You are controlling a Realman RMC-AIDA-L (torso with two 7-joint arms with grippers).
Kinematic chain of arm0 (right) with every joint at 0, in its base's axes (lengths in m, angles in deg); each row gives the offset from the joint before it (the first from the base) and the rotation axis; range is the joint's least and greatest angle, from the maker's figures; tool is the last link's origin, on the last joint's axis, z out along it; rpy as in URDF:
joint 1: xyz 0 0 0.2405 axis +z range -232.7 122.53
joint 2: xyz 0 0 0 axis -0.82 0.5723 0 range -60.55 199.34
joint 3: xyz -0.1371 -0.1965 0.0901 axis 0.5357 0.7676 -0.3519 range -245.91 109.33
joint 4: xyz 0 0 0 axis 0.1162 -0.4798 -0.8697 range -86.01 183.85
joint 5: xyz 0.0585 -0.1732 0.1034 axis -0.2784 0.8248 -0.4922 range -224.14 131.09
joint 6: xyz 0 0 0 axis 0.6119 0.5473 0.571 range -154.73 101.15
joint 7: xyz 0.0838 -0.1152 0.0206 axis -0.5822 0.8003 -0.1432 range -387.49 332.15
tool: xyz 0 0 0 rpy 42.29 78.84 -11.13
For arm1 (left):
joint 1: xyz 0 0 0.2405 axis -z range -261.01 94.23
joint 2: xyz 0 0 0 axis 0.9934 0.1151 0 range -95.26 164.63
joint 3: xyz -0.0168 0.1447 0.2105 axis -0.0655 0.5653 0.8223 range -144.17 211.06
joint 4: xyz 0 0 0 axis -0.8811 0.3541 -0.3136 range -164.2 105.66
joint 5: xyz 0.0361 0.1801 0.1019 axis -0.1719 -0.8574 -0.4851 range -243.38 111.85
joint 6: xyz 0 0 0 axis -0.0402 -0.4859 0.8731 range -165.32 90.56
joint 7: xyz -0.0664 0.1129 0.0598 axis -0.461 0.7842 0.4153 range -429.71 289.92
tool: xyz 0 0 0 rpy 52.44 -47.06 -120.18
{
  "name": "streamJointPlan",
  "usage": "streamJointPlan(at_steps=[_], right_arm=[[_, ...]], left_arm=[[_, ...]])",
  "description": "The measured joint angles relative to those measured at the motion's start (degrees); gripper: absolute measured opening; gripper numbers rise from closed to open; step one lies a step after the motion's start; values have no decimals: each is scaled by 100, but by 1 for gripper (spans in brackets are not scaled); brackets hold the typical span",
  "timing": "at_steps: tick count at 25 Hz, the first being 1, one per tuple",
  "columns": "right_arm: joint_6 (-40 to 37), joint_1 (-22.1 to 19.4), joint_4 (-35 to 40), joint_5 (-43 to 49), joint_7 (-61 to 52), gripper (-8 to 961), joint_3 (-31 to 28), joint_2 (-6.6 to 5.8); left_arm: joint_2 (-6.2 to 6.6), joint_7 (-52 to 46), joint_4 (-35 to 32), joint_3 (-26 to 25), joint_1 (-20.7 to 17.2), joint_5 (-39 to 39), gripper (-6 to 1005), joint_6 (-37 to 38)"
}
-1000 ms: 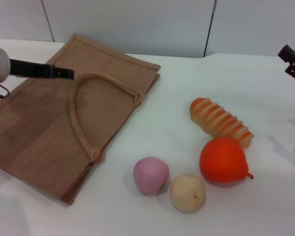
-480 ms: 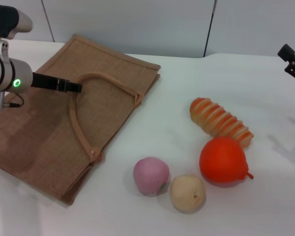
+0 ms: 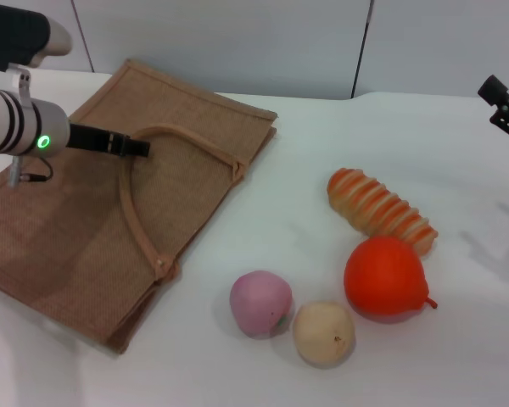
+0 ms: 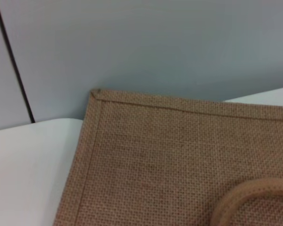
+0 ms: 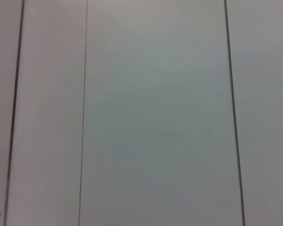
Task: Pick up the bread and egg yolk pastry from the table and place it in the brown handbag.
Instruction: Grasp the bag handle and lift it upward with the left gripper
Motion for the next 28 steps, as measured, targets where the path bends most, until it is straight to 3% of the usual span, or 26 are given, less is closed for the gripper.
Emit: streamJointPlan(at_steps=[5,10,21,28], right_arm=[[0,3,-13,0,0,857,0,0],[-1,10,-17,0,0,856,0,0],[-8,9,-17,0,0,856,0,0],[-5,5,-17,0,0,856,0,0]], left_arm=[[2,144,127,0,54,-39,796,117],[9,179,231,12,114,-50,676,180],[4,28,410,451,140,-57,662,495],[-4,25,415,530,126,-18,456,634]])
